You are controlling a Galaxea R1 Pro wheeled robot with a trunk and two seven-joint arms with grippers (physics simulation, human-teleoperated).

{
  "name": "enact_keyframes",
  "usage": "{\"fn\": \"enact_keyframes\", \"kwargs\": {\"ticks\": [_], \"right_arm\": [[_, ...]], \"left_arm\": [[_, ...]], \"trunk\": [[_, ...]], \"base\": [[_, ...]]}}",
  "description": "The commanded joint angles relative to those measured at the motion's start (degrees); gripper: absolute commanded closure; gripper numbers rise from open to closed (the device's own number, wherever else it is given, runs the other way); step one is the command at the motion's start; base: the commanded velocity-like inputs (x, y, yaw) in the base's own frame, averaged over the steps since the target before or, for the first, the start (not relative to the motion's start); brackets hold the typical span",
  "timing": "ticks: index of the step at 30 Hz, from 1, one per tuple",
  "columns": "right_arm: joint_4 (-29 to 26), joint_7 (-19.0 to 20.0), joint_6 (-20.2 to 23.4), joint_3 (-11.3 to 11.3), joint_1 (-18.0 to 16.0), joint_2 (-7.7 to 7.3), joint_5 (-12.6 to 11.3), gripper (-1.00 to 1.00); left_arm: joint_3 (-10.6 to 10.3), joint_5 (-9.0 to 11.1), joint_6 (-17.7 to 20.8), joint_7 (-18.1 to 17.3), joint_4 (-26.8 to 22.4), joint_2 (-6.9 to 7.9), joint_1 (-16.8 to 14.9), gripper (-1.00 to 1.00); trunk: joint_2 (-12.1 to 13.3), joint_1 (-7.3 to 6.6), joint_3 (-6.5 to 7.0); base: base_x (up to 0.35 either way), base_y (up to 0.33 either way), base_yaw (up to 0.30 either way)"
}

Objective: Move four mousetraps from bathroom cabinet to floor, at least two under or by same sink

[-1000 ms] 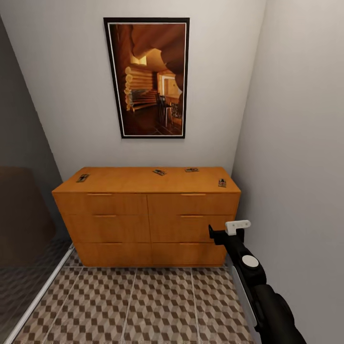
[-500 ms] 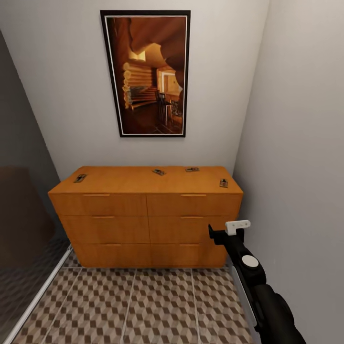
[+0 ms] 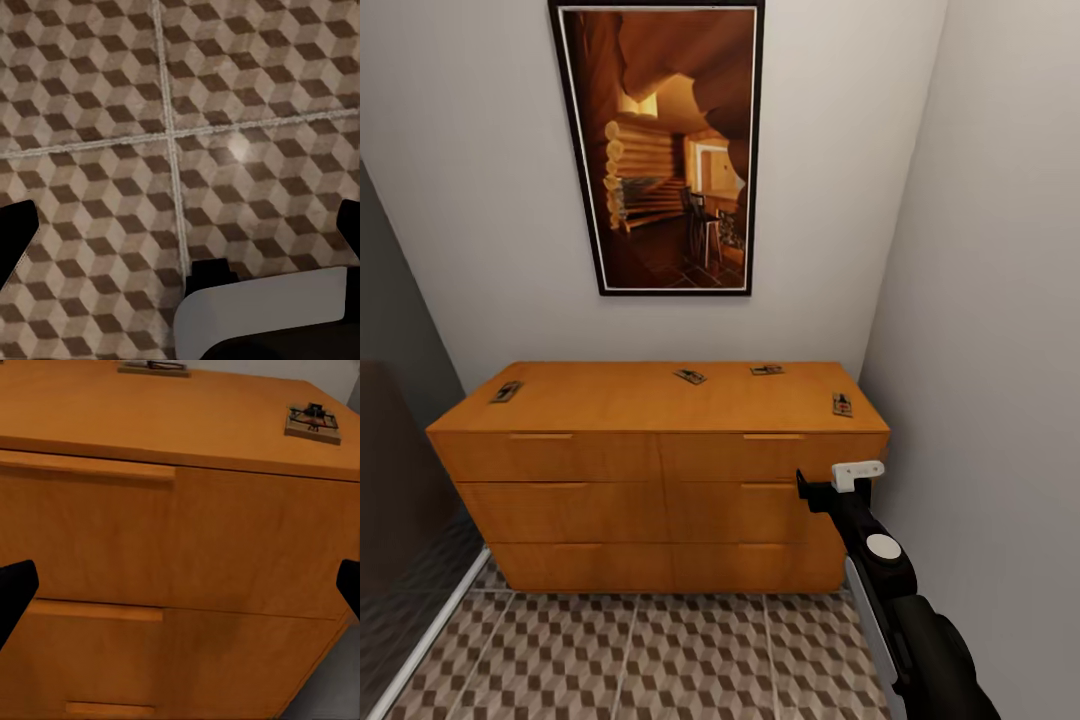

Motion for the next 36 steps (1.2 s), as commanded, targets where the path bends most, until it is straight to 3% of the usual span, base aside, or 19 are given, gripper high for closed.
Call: {"fn": "enact_keyframes", "kwargs": {"ticks": [1,15,36], "right_arm": [[-0.07,-0.15,0.41,0.08,-0.04,0.00,0.59,-1.00],[-0.07,-0.15,0.40,0.08,-0.04,-0.02,0.59,-1.00],[-1.56,-0.15,0.41,-0.22,-0.04,-0.19,0.68,-1.00]], "left_arm": [[-0.26,-0.01,-0.33,-0.02,0.17,0.01,-0.08,-1.00],[-0.26,-0.01,-0.33,-0.02,0.17,-0.01,-0.08,-1.00],[-0.26,-0.03,-0.41,-0.02,0.25,-0.06,-0.08,-1.00]], "trunk": [[-0.03,0.03,-0.06],[-0.03,0.03,-0.06],[-0.03,0.03,-0.06]], "base": [[0.332,0.000,0.000],[0.310,0.000,0.000],[0.018,0.000,0.000]]}}
